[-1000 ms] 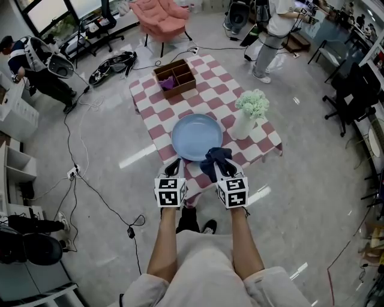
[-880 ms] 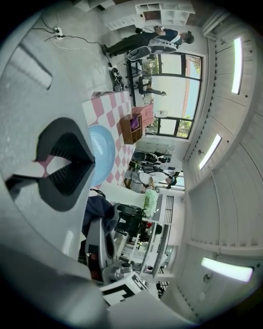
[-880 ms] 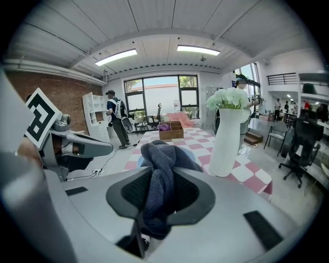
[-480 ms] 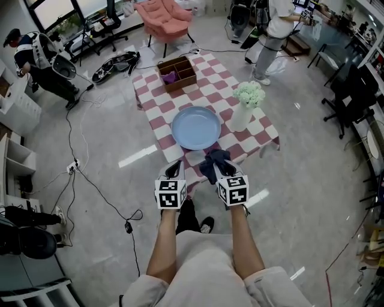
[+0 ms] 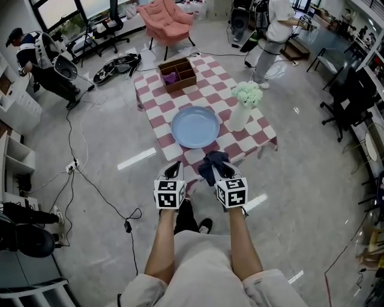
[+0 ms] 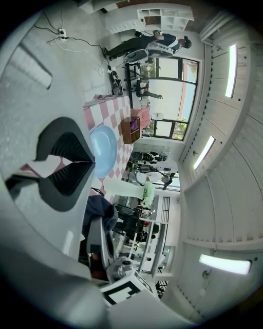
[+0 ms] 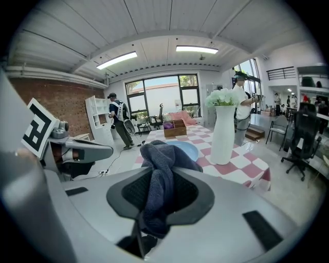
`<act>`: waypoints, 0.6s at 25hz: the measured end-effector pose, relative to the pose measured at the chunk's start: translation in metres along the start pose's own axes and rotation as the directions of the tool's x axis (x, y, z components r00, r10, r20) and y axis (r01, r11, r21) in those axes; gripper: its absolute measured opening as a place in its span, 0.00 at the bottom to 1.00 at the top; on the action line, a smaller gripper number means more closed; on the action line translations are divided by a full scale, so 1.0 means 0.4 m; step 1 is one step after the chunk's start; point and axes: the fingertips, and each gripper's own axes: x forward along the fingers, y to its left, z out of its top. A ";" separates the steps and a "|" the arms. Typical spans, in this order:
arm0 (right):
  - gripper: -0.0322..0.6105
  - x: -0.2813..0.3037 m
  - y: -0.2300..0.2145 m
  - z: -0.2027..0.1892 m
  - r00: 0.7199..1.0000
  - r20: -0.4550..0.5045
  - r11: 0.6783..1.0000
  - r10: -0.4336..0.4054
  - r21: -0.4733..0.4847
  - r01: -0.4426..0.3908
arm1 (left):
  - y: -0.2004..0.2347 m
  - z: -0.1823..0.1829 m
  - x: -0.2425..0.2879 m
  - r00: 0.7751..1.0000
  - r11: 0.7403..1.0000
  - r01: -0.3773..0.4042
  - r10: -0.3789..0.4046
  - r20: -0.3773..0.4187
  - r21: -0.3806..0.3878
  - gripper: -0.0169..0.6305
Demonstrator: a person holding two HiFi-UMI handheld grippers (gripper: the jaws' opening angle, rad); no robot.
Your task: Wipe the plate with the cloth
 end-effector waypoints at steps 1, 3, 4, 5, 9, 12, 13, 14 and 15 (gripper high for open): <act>0.20 -0.003 -0.001 0.003 1.000 0.003 1.000 -0.001 -0.002 0.001 | 0.000 0.002 -0.001 1.000 1.000 0.000 0.000 -0.002 0.001 0.04; 0.20 -0.006 -0.005 0.009 1.000 0.007 1.000 -0.004 -0.001 0.004 | 0.000 0.006 0.000 1.000 1.000 0.001 -0.001 -0.004 0.003 0.04; 0.20 -0.007 -0.008 0.011 1.000 0.008 1.000 -0.006 0.000 0.006 | -0.001 0.009 0.001 1.000 1.000 0.003 -0.003 -0.003 0.005 0.04; 0.20 -0.007 -0.010 0.012 1.000 0.008 1.000 -0.007 0.002 0.007 | -0.002 0.012 0.002 1.000 1.000 0.005 -0.005 -0.002 0.007 0.04; 0.20 -0.003 -0.017 0.013 1.000 0.007 1.000 -0.009 0.011 0.009 | -0.012 0.022 0.006 1.000 1.000 0.014 -0.014 -0.002 0.026 0.04; 0.20 -0.001 -0.016 0.015 1.000 0.008 1.000 -0.006 0.016 0.006 | -0.014 0.023 0.006 1.000 0.999 0.017 -0.017 -0.005 0.033 0.04; 0.20 -0.001 -0.016 0.014 1.000 0.008 1.000 -0.005 0.016 0.005 | -0.014 0.022 0.006 1.000 0.999 0.017 -0.016 -0.008 0.035 0.04; 0.20 -0.001 -0.015 0.014 1.000 0.008 1.000 -0.004 0.016 0.004 | -0.014 0.020 0.005 1.000 0.999 0.016 -0.016 -0.011 0.036 0.04; 0.20 -0.001 -0.014 0.012 1.000 0.007 1.000 -0.003 0.016 0.003 | -0.014 0.019 0.005 1.000 0.999 0.016 -0.016 -0.013 0.036 0.04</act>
